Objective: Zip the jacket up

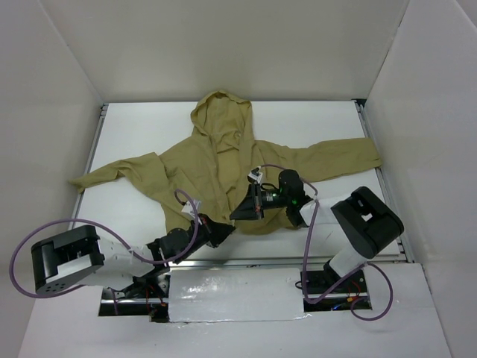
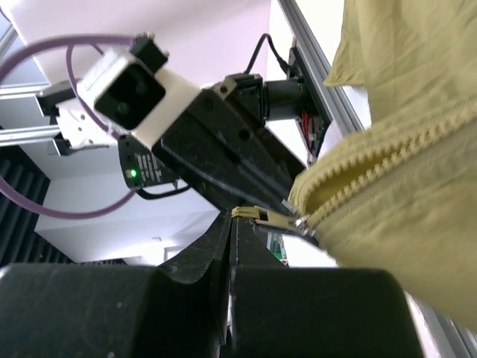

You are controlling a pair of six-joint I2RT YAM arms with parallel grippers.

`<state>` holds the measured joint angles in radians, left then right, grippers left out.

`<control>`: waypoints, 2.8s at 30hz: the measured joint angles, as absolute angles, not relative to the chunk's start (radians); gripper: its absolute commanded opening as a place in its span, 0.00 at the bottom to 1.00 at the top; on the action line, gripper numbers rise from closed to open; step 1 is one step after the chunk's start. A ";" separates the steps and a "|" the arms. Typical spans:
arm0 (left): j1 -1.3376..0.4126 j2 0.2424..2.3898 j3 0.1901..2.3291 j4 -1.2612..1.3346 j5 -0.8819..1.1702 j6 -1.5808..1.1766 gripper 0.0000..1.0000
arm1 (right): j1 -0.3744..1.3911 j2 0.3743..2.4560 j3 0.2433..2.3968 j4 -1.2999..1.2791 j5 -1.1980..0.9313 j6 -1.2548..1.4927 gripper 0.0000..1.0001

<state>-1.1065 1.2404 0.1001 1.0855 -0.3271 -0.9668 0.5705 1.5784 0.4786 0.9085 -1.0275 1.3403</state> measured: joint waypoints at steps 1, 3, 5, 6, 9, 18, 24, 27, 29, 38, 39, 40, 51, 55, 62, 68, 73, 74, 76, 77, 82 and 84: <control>-1.106 1.241 0.097 1.094 -0.324 -0.968 0.00 | 0.567 1.584 0.487 0.902 -1.028 1.340 0.00; -1.113 1.241 0.089 1.116 -0.319 -0.970 0.00 | 0.561 1.602 0.513 0.888 -1.027 1.337 0.00; -1.135 1.241 0.084 1.118 -0.329 -0.970 0.00 | 0.552 1.619 0.540 0.871 -1.023 1.328 0.00; -1.148 1.241 0.084 1.111 -0.332 -0.970 0.00 | 0.542 1.633 0.565 0.848 -1.016 1.322 0.00; -1.206 1.240 0.084 1.087 -0.367 -0.971 0.00 | 0.516 1.678 0.624 0.822 -1.002 1.314 0.00; -1.304 1.240 0.065 1.039 -0.451 -0.982 0.00 | 0.460 1.881 0.940 0.704 -0.987 1.300 0.00; -1.327 1.237 0.065 0.984 -0.512 -1.002 0.00 | 0.392 2.075 1.371 0.476 -0.955 1.228 0.00; -1.331 1.218 0.065 0.946 -0.537 -1.004 0.00 | 0.354 2.210 1.682 0.358 -0.924 1.194 0.00; -1.333 1.199 0.065 0.930 -0.553 -1.006 0.00 | 0.329 2.315 1.924 0.274 -0.912 1.181 0.00; -1.336 1.213 0.078 0.911 -0.646 -1.029 0.00 | 0.227 2.463 2.413 0.163 -0.914 1.196 0.00; -1.336 1.224 0.087 0.910 -0.661 -1.032 0.00 | 0.219 2.453 2.413 0.161 -0.918 1.196 0.00; -1.336 1.235 0.096 0.909 -0.673 -1.037 0.00 | 0.210 2.442 2.413 0.159 -0.922 1.195 0.00; -1.291 1.337 0.209 0.849 -0.732 -1.129 0.00 | 0.159 2.288 2.396 0.139 -0.984 1.188 0.00; -1.272 1.311 0.266 0.708 -0.717 -1.119 0.40 | 0.156 2.270 2.362 0.181 -0.999 1.185 0.08; -1.276 1.158 0.411 0.319 -0.699 -1.103 0.99 | 0.122 2.282 2.393 0.132 -0.929 1.125 0.74; -1.271 1.024 0.666 -0.144 -0.792 -1.161 0.99 | 0.070 2.249 2.422 0.071 -0.884 1.069 0.97; -1.117 0.972 0.831 -0.425 -0.820 -1.169 0.99 | 0.044 2.074 2.315 -0.127 -0.796 0.937 1.00; -1.047 0.958 0.847 -0.453 -0.799 -1.149 1.00 | 0.044 1.996 2.241 -0.156 -0.773 0.906 1.00; -0.894 0.925 0.873 -0.493 -0.762 -1.113 0.99 | 0.054 1.816 2.073 -0.221 -0.716 0.835 1.00; -0.822 0.908 0.889 -0.511 -0.744 -1.088 0.99 | 0.064 1.707 1.982 -0.238 -0.688 0.799 1.00; -0.521 0.871 1.053 -0.601 -0.664 -0.952 0.99 | 0.117 1.181 1.601 -0.338 -0.546 0.636 1.00; -0.441 0.871 1.134 -0.631 -0.646 -0.904 0.99 | 0.116 1.006 1.503 -0.382 -0.473 0.590 1.00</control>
<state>-0.4412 0.8711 1.1339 -0.6312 -0.6456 -0.9043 0.1162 1.0061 1.5028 -0.3817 -0.4732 0.5896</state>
